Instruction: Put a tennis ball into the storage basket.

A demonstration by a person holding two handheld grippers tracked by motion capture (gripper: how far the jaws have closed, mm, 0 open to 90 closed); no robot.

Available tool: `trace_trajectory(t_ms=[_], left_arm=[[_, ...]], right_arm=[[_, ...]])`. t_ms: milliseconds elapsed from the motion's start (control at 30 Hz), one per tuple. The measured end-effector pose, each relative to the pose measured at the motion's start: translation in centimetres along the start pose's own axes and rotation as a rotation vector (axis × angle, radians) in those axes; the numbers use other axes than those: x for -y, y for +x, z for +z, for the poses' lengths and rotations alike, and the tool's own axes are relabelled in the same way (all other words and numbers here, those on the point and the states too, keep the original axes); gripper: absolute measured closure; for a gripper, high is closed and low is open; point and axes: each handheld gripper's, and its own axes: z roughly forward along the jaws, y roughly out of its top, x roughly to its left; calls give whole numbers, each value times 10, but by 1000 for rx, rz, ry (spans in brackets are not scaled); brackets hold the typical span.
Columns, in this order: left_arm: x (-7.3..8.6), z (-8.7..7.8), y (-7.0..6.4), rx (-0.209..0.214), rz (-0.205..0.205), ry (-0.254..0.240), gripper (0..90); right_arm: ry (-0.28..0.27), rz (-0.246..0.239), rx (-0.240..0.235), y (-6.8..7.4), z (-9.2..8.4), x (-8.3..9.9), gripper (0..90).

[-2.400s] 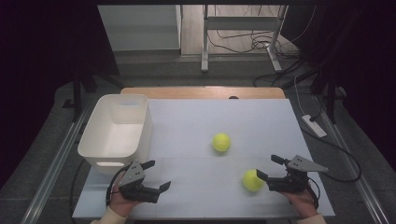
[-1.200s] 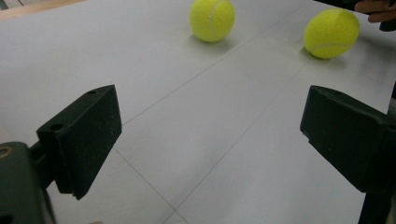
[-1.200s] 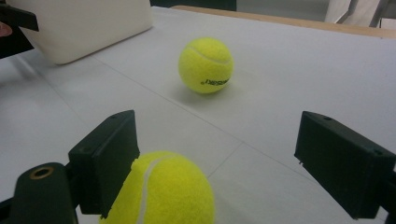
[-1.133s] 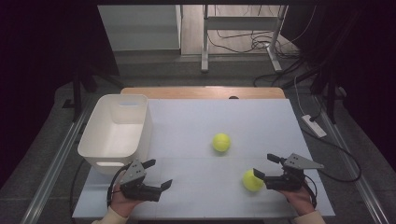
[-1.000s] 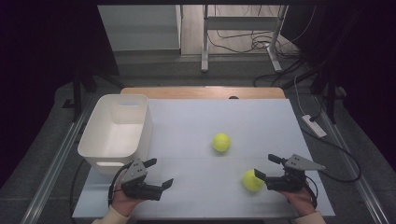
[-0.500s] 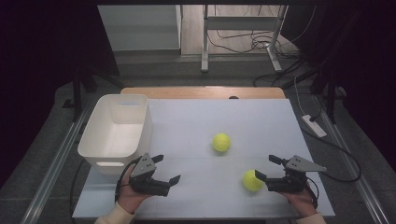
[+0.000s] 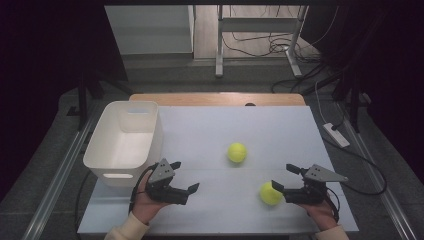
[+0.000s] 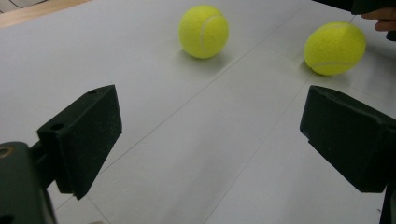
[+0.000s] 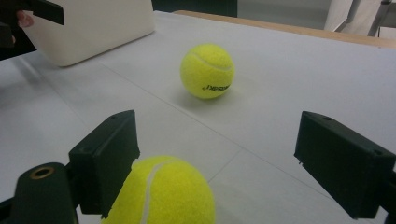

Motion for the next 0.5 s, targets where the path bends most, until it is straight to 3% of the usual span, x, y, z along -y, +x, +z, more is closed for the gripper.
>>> trace_trajectory(t_ms=[500], left_arm=[[-20, 19, -1, 20, 21, 11, 61]], right_arm=[[-7, 1, 2, -1, -2, 0, 133]])
